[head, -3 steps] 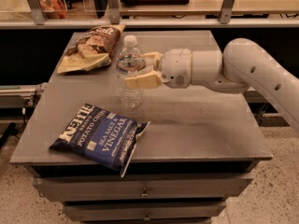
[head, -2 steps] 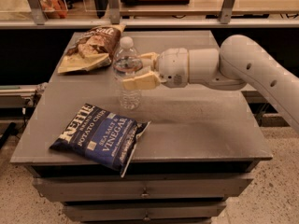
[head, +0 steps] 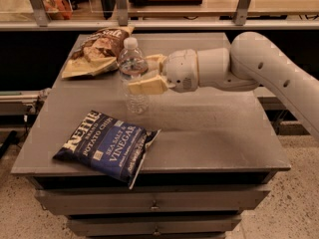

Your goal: Move water bottle near blue chip bag

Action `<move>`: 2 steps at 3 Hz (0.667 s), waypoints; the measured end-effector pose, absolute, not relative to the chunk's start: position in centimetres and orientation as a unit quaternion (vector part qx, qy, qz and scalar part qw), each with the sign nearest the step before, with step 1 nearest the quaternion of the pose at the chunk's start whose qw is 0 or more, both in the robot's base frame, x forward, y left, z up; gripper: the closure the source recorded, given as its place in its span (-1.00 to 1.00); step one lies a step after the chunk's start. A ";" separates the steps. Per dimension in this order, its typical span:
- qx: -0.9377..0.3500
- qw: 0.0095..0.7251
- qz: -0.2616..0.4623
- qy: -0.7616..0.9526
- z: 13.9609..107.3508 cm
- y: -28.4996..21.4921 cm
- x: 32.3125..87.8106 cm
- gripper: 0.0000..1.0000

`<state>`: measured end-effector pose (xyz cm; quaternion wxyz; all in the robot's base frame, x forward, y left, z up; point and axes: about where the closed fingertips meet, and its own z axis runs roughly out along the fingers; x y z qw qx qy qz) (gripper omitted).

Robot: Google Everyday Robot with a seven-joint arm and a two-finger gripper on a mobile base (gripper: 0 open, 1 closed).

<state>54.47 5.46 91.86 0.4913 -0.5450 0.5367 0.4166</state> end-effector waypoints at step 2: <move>-0.549 0.482 0.417 0.541 91.5 5.6 54.4 -1.00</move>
Offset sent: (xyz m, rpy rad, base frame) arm 0.0012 -0.0040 -0.0083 -0.0303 0.0226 -0.0049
